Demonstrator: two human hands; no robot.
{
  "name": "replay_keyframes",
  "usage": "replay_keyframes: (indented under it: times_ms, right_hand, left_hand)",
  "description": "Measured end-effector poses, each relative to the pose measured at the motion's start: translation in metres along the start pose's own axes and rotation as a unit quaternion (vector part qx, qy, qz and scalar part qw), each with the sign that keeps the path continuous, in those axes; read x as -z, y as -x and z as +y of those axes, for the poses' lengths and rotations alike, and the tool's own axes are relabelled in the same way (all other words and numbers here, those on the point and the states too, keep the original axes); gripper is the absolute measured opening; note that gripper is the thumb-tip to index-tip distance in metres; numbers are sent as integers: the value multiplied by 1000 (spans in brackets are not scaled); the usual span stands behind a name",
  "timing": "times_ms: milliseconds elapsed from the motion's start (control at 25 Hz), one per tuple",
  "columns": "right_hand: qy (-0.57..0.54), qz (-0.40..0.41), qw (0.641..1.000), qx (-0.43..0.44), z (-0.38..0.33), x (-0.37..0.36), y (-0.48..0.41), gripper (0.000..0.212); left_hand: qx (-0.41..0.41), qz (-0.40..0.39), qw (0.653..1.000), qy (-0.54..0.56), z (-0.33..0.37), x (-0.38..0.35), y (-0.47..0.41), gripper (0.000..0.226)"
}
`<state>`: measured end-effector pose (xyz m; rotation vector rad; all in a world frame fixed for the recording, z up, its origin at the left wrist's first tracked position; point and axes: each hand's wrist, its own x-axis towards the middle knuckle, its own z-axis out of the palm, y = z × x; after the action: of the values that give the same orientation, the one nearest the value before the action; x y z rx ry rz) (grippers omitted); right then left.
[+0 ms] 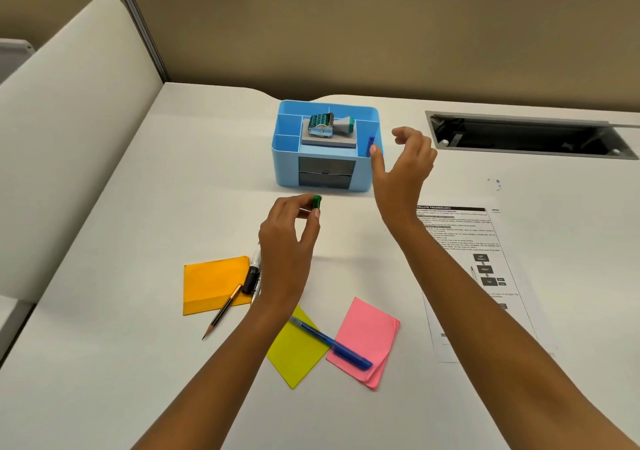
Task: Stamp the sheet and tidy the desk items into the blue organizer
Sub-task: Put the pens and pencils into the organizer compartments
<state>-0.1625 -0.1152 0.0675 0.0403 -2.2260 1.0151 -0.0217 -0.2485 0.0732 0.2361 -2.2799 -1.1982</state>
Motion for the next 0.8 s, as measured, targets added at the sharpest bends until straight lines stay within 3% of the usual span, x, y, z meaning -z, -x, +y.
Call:
replay_keyframes:
  times_ms: [160, 280, 400, 520, 680, 800]
  right_hand:
    - [-66, -15, 997, 22, -27, 25, 30, 26]
    - [-135, -107, 984, 49, -46, 41, 64, 20]
    - [-159, -175, 970, 60, -55, 48, 91, 28]
    - [-163, -171, 971, 48, -54, 49, 98, 30]
    - [-151, -159, 973, 72, -54, 55, 86, 16]
    - [-153, -82, 980, 94, -60, 66, 64, 11]
  left_hand:
    - [2, -8, 1000, -3, -2, -3, -5, 23]
    - [-7, -20, 1000, 6, -2, -6, -8, 23]
    - [7, -22, 999, 35, 1, -7, -10, 28]
    - [-8, -34, 999, 34, 3, -6, -9, 37]
    - [-54, -33, 998, 20, 4, -4, -5, 43]
    - [-46, -55, 997, 19, 1, -6, -1, 36]
